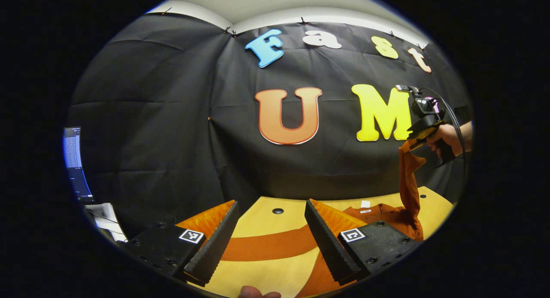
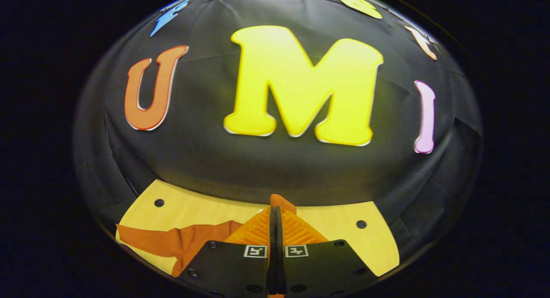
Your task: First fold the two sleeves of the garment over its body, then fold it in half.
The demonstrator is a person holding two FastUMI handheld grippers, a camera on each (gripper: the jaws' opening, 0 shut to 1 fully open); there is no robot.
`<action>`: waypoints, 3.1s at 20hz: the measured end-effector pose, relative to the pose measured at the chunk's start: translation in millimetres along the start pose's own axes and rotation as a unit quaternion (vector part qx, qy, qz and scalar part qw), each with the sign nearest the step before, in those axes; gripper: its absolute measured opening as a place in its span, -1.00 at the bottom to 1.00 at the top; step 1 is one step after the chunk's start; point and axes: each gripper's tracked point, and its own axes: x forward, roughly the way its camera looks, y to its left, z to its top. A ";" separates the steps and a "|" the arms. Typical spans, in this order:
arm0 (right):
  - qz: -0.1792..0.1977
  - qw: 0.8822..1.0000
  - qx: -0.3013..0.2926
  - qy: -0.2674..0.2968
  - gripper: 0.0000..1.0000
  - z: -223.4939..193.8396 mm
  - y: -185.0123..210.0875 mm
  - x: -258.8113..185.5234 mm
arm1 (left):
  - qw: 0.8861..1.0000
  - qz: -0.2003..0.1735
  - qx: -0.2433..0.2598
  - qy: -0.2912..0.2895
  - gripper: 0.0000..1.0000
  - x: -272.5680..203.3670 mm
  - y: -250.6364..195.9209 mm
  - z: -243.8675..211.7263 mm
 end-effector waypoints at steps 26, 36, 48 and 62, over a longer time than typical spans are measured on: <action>0.095 0.985 0.025 0.143 -0.09 -206.9 228.2 101.6 | 0.998 0.049 -0.007 0.046 0.98 0.0 75.9 -17.9; 0.142 0.986 0.044 0.070 0.52 -134.9 174.3 5.4 | 0.996 0.035 -0.032 0.071 0.99 33.9 88.5 -67.8; 0.144 0.982 0.103 0.066 0.51 -112.4 65.8 -132.6 | 0.961 0.050 -0.018 0.273 1.00 114.2 117.8 -254.6; 0.103 0.983 0.134 0.067 0.50 -123.6 30.1 -152.3 | 0.955 0.049 -0.031 0.291 0.38 128.3 110.6 -280.9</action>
